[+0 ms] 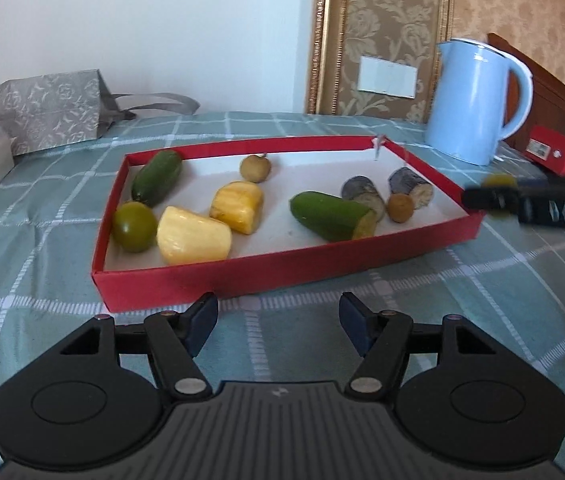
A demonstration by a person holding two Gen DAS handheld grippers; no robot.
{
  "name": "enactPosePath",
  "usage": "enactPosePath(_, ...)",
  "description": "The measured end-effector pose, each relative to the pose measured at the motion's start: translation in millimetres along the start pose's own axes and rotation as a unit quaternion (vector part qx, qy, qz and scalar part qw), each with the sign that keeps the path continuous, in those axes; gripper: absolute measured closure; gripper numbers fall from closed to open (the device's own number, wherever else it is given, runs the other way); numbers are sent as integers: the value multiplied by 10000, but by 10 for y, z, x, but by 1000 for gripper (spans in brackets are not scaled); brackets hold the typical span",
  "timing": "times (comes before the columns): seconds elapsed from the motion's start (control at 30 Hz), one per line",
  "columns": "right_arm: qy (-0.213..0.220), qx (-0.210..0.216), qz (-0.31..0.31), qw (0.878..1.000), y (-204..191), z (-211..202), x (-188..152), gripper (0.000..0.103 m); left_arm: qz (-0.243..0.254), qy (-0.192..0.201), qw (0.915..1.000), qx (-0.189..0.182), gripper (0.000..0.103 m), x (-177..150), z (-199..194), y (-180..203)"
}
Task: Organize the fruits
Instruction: 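Carry the green tomato into the red box and open the right gripper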
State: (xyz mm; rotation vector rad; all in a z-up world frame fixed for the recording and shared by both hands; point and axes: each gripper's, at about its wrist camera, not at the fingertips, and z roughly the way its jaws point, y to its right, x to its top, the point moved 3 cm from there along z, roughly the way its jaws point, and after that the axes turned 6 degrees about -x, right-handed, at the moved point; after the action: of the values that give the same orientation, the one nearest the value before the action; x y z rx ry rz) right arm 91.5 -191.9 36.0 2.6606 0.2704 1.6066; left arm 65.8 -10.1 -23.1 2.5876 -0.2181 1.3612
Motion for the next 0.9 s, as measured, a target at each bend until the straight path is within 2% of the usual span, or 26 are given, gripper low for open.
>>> enactPosePath(0.07, 5, 56, -38, 10000, -32, 126, 136, 71, -43, -30, 10000, 15, 36, 11, 28, -18)
enactPosePath(0.13, -61, 158, -2, 9999, -68, 282, 254, 71, -71, -73, 9999, -56, 29, 17, 53, -17)
enactPosePath(0.37, -269, 169, -227, 9992, -288, 846, 512, 71, 11, -94, 9999, -33, 26, 15, 68, 20)
enactPosePath(0.6, -452, 58, -391, 9982, -448, 1248, 567, 71, 75, -116, 9999, -16, 24, 10, 80, 44)
enactPosePath(0.9, -645, 60, -411, 9971, -527, 1481, 596, 71, 155, -160, 9998, -2, 20, 8, 94, 70)
